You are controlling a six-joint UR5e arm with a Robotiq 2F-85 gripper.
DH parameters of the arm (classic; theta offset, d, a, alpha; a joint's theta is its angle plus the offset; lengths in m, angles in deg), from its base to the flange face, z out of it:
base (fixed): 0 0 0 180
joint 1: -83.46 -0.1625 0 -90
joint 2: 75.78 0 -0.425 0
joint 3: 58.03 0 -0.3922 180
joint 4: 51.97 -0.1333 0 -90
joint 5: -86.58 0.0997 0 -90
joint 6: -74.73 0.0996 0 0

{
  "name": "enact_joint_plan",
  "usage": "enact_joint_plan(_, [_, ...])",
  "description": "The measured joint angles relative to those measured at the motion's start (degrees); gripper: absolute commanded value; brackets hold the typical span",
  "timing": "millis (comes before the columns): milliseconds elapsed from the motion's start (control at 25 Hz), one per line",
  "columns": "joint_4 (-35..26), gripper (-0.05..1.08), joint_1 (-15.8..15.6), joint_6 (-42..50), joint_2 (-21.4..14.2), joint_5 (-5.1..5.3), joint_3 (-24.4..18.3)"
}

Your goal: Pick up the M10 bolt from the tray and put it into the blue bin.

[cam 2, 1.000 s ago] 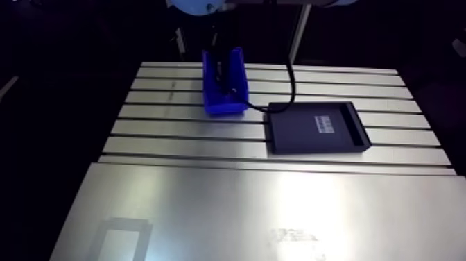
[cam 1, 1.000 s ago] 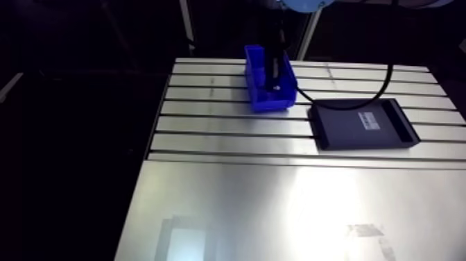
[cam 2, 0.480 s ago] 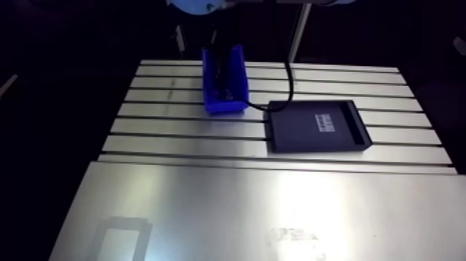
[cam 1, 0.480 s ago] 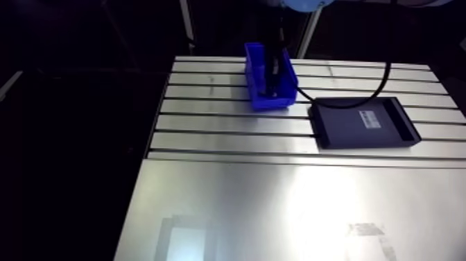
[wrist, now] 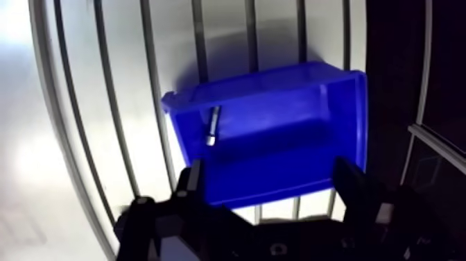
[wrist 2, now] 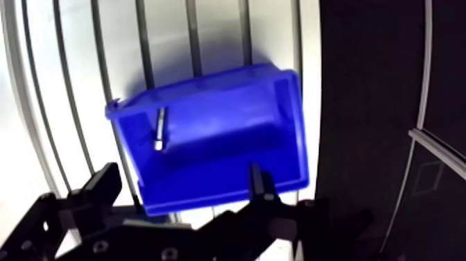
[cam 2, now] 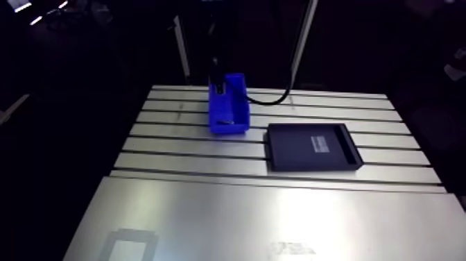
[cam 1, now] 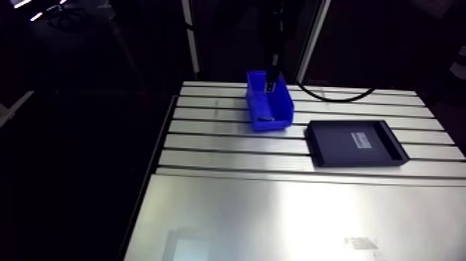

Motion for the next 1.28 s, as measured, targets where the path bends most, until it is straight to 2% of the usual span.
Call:
enact_joint_plan(240, [-6.27, 0.01, 0.29, 2.22, -3.62, -0.06, -3.27])
enact_joint_plan(440, [-13.51, 0.01, 1.34, 9.41, -4.94, 0.01, -8.25])
enact_joint_plan(680, [-23.88, 0.01, 2.85, 29.9, -5.37, 0.0, -15.83])
enact_joint_plan(880, [-32.25, 0.01, 4.02, 52.75, -5.82, 0.01, -21.33])
enact_joint_plan(1080, [-36.89, 0.01, 5.5, 66.74, -7.47, 0.05, -22.91])
enact_joint_plan(1280, [-40.29, 0.01, 6.25, 76.25, -10.28, 0.11, -22.6])
